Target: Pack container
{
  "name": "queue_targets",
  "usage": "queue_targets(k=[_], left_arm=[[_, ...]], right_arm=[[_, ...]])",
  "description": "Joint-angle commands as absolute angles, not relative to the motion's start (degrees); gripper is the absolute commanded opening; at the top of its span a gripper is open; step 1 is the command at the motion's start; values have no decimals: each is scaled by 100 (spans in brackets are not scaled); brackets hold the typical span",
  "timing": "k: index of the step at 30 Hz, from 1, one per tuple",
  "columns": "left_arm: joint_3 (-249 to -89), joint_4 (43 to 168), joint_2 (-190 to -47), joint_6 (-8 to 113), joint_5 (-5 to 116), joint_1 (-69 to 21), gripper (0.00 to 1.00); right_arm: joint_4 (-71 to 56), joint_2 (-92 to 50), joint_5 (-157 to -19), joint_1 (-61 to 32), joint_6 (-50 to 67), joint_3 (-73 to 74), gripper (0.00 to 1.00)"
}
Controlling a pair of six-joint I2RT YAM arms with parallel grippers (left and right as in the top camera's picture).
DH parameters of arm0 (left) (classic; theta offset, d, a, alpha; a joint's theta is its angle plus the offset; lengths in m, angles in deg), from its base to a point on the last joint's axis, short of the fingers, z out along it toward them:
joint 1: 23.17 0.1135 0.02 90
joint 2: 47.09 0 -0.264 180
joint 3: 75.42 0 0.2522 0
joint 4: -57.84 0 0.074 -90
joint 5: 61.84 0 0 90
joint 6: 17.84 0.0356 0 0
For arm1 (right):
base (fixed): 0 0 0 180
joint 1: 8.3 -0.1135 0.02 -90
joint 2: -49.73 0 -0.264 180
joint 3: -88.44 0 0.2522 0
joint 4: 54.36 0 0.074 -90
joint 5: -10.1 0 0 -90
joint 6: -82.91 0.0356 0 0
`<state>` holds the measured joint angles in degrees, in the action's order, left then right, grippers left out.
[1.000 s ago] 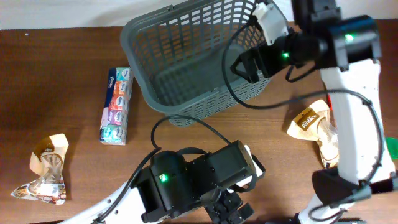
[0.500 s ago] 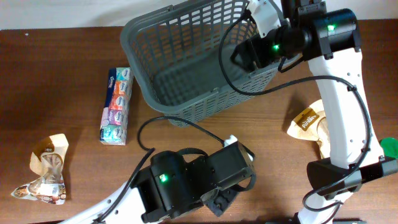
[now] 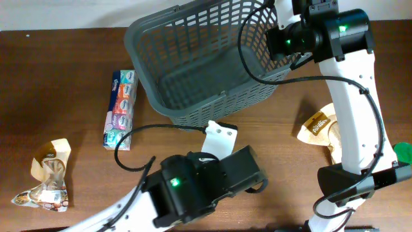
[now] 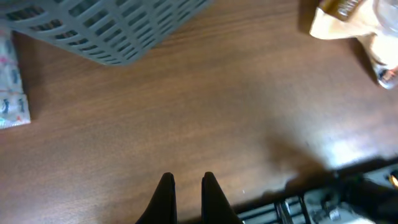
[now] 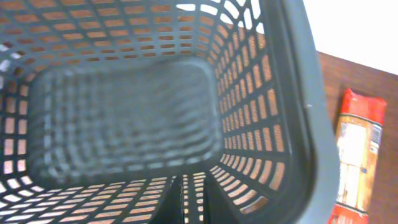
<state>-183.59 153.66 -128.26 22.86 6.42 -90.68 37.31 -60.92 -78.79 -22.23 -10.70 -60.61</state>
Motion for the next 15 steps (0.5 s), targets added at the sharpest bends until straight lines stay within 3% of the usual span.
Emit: queue_targets(k=[1,15], left_arm=[[-18480,15397,-13125,1889,496,-9096,2],[-18480,15417,-13398,1884,662,-9142,2]], right_arm=[[3723,-6154,-7599,-2162,-891,-6118,4],[3742,-6680,-7945,-2022,-893,-6087,4]])
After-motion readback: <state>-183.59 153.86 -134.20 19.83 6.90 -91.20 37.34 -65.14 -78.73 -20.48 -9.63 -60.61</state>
